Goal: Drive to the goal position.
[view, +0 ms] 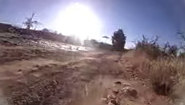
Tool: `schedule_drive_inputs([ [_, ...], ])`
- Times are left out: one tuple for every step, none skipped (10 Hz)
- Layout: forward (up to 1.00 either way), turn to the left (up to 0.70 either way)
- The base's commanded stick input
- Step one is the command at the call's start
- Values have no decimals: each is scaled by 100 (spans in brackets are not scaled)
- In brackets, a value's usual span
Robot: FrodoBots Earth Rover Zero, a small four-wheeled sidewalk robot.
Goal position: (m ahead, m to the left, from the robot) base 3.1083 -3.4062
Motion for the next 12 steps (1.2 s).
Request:
schedule_drive_inputs([
  [50,0],
  [50,0],
  [50,0],
  [50,0],
  [50,0],
  [50,0],
  [50,0],
  [50,0],
  [50,0],
  [50,0],
  [50,0],
  [50,0],
])
